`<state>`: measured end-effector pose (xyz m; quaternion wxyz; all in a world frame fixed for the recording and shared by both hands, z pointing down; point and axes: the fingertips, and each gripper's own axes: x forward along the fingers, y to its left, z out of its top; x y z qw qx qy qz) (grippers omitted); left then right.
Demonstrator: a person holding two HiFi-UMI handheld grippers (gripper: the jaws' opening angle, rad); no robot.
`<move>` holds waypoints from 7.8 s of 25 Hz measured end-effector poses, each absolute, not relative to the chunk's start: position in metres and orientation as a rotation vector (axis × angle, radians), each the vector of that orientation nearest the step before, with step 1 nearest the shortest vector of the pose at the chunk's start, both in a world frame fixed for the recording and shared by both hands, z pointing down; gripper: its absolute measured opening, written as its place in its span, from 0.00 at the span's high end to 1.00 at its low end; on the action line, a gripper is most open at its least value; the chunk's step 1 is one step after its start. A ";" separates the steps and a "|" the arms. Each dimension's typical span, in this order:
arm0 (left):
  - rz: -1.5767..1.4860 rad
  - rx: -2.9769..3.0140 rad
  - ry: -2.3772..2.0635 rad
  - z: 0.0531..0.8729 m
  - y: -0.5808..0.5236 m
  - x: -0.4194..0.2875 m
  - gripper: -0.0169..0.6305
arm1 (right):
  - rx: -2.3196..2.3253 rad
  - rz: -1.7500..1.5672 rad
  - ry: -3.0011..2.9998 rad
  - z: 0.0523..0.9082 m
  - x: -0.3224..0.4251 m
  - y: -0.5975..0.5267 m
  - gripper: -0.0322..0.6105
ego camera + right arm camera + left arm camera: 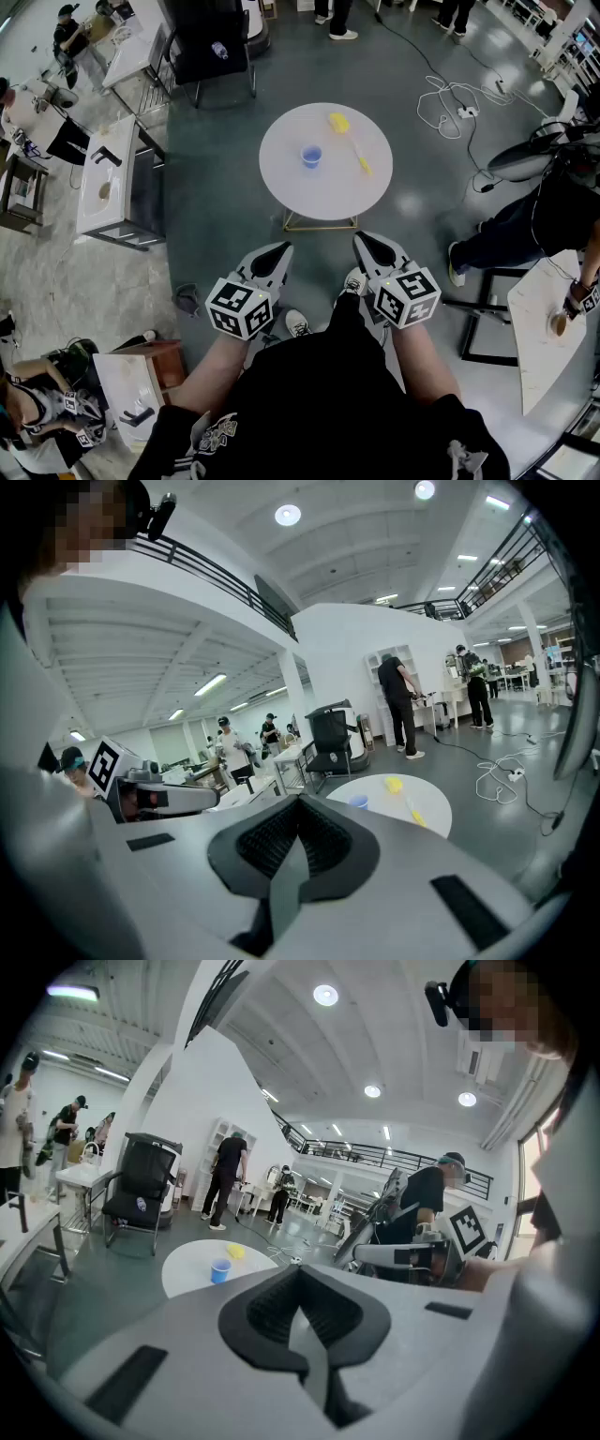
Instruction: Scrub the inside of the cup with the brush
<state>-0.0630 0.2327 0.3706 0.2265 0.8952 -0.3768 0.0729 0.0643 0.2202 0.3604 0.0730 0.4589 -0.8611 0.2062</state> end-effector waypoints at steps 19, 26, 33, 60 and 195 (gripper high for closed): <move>0.171 2.510 -0.995 0.368 0.231 -0.059 0.96 | 1.412 0.619 -2.596 0.359 0.069 0.214 0.92; 0.143 2.464 -0.987 0.373 0.222 -0.059 0.96 | 1.441 0.636 -2.586 0.363 0.082 0.204 0.92; 0.111 2.383 -1.049 0.380 0.182 -0.043 0.96 | 1.383 0.673 -2.573 0.374 0.105 0.162 0.92; 0.107 2.215 -1.244 0.455 0.057 -0.022 0.96 | 1.286 0.757 -2.440 0.481 0.163 -0.020 0.92; 1.535 2.526 -0.388 0.527 -0.043 -0.060 0.54 | -0.137 -1.460 -1.295 0.432 -0.006 -0.052 0.89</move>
